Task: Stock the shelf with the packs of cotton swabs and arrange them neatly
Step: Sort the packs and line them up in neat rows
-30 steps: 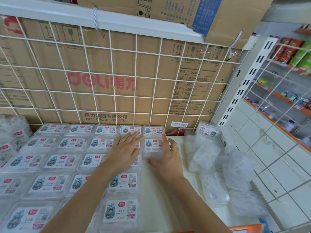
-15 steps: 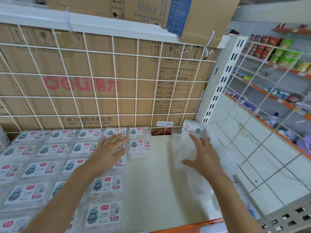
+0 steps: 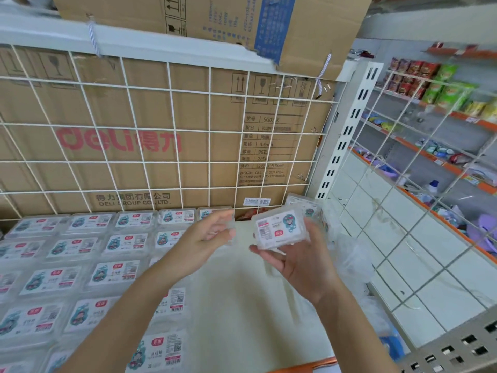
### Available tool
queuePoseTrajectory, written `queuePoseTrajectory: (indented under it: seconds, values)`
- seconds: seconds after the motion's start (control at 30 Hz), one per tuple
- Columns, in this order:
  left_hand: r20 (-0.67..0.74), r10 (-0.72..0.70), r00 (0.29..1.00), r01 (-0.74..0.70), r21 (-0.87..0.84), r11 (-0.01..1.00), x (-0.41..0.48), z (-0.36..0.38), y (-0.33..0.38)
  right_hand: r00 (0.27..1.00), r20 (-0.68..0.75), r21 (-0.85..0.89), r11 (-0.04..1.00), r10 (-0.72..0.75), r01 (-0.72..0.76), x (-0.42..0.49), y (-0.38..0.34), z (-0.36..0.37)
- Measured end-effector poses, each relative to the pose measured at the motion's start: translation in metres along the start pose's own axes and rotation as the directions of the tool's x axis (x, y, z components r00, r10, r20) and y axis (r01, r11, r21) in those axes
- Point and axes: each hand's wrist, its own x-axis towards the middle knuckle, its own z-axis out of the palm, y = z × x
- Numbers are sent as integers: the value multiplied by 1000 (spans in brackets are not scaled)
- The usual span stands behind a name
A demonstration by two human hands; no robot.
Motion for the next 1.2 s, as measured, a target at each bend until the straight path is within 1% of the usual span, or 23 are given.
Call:
queuePoseTrajectory:
  seconds: [0.13, 0.23, 0.33, 0.37, 0.4, 0.47, 0.5, 0.53, 0.57, 0.63, 0.73, 0.8, 0.83, 0.87, 0.9, 0.93, 0.97, 1.0, 1.03, 1.07, 1.1, 1.13, 1.2]
  values:
    - [113, -94, 989, 122, -280, 952, -4, 17, 5, 998, 45, -126, 991, 49, -43, 6, 17, 7]
    - [99, -127, 987, 156, -388, 908, -7, 22, -1, 999, -12, -281, 958, 53, -54, 10, 25, 9]
    - [-6, -194, 981, 174, -420, 891, -8, 18, -8, 977, -165, -520, 854, -135, 30, 11, 28, 3]
    - [-40, -228, 973, 186, -453, 872, -8, 15, -10, 947, -186, -632, 770, -261, 88, 11, 28, -2]
    - [-65, -260, 963, 196, -494, 847, -8, 12, -11, 901, -164, -779, 613, -402, 132, 12, 27, -11]
    - [-102, -318, 943, 213, -551, 807, -7, 4, -13, 805, -14, -994, 98, -593, 56, 17, 24, -35]
    - [-119, -345, 931, 223, -564, 795, -7, 0, -14, 790, 42, -992, -117, -612, -38, 23, 25, -48]
    - [-133, -368, 920, 232, -572, 787, -7, -3, -15, 789, 69, -960, -257, -610, -114, 28, 27, -59]
    - [-144, -385, 911, 239, -578, 780, -7, -5, -16, 799, 85, -922, -351, -595, -164, 33, 31, -67]
    - [-155, -403, 902, 246, -583, 775, -7, -7, -18, 815, 94, -856, -464, -571, -226, 42, 43, -79]
    - [-152, -409, 900, 251, -585, 771, -8, -7, -19, 799, 120, -818, -515, -590, -257, 49, 54, -77]
    - [-149, -410, 900, 254, -586, 769, -9, -7, -19, 777, 199, -822, -534, -597, -199, 49, 56, -72]
    - [-147, -410, 900, 253, -590, 766, -9, -7, -18, 767, 237, -830, -534, -597, -160, 47, 57, -71]
    - [-144, -411, 900, 253, -595, 763, -9, -7, -18, 765, 240, -871, -481, -598, -103, 45, 57, -69]
    - [-140, -412, 900, 253, -602, 757, -9, -7, -17, 764, 207, -931, -364, -611, -39, 42, 55, -64]
    - [-134, -413, 901, 253, -611, 750, -10, -7, -17, 782, 130, -984, -175, -609, 27, 38, 52, -59]
    - [-126, -412, 902, 251, -622, 741, -10, -6, -17, 807, 21, -992, 91, -591, 93, 33, 47, -50]
    - [-115, -408, 906, 250, -632, 734, -11, -6, -16, 822, -81, -912, 375, -564, 167, 28, 41, -41]
    - [-100, -402, 910, 250, -640, 726, -12, -7, -16, 858, -164, -724, 650, -487, 231, 26, 35, -34]
    - [-82, -395, 915, 252, -649, 718, -13, -7, -16, 913, -204, -440, 866, -354, 237, 24, 28, -28]
    - [-64, -386, 920, 252, -658, 709, -14, -6, -17, 956, -186, -178, 965, -227, 194, 23, 24, -26]
    - [-51, -374, 926, 247, -669, 701, -15, -6, -17, 980, -134, -2, 989, -144, 145, 22, 20, -24]
    - [-41, -358, 933, 235, -682, 693, -15, -4, -17, 996, -17, 132, 988, -83, 84, 19, 19, -21]
